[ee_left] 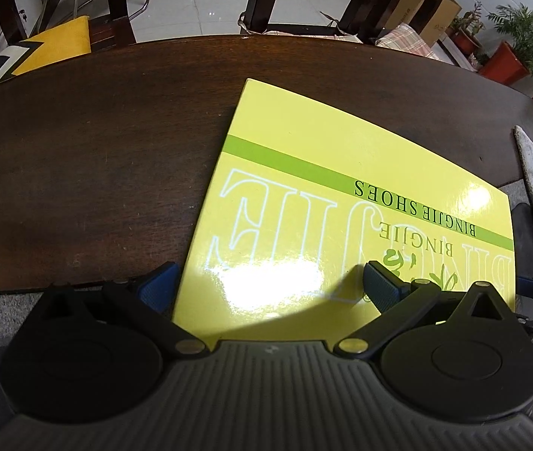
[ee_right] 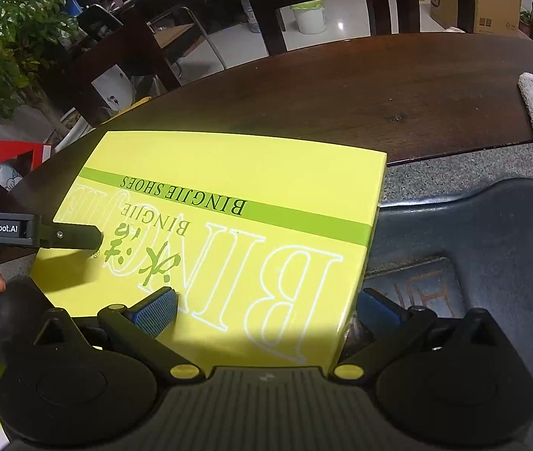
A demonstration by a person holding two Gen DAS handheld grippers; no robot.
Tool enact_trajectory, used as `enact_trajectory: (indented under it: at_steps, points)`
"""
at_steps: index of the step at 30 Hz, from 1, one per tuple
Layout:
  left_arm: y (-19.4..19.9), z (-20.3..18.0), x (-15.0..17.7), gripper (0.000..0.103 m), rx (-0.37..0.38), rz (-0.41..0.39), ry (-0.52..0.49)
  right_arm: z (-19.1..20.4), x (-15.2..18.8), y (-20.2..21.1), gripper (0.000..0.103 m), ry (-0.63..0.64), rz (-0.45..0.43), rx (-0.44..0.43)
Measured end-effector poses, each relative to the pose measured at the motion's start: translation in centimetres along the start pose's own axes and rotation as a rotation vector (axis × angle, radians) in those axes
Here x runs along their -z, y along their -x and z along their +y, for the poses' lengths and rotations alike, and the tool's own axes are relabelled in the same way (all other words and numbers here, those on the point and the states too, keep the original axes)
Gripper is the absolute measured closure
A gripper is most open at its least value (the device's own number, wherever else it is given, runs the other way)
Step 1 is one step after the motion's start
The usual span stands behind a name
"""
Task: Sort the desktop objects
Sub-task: 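Lift the yellow lid with both tools and carry it toward the box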
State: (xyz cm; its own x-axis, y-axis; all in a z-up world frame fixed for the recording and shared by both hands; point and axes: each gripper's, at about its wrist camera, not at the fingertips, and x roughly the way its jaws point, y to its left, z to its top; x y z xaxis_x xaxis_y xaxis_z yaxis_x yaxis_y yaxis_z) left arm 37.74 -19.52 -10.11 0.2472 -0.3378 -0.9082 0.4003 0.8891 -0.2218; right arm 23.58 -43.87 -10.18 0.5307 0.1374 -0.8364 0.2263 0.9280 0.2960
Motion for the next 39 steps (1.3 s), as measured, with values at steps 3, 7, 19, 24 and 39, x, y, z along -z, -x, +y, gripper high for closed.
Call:
enact_trajectory:
  at_steps: [3,7,19,24,39]
  points:
    - [0.1,-0.4,0.1,0.0,-0.001,0.003,-0.013,0.2,-0.1,0.4,0.0,0.004,-0.005,0.003]
    - [0.6,-0.8,0.0,0.001,0.005,-0.006,-0.013,0.4,-0.2,0.9,0.0,0.01,-0.012,0.006]
    - [2.5,-2.1,-0.1,0.001,0.019,-0.044,-0.03,0.6,-0.3,2.5,0.0,0.023,-0.029,0.012]
    - [2.4,-1.5,0.7,0.001,0.016,-0.021,-0.036,0.1,-0.4,1.4,0.0,0.039,-0.024,0.013]
    - [-0.4,-1.5,0.3,0.001,0.036,0.024,-0.047,-1.4,-0.7,0.1,0.0,0.033,-0.021,0.002]
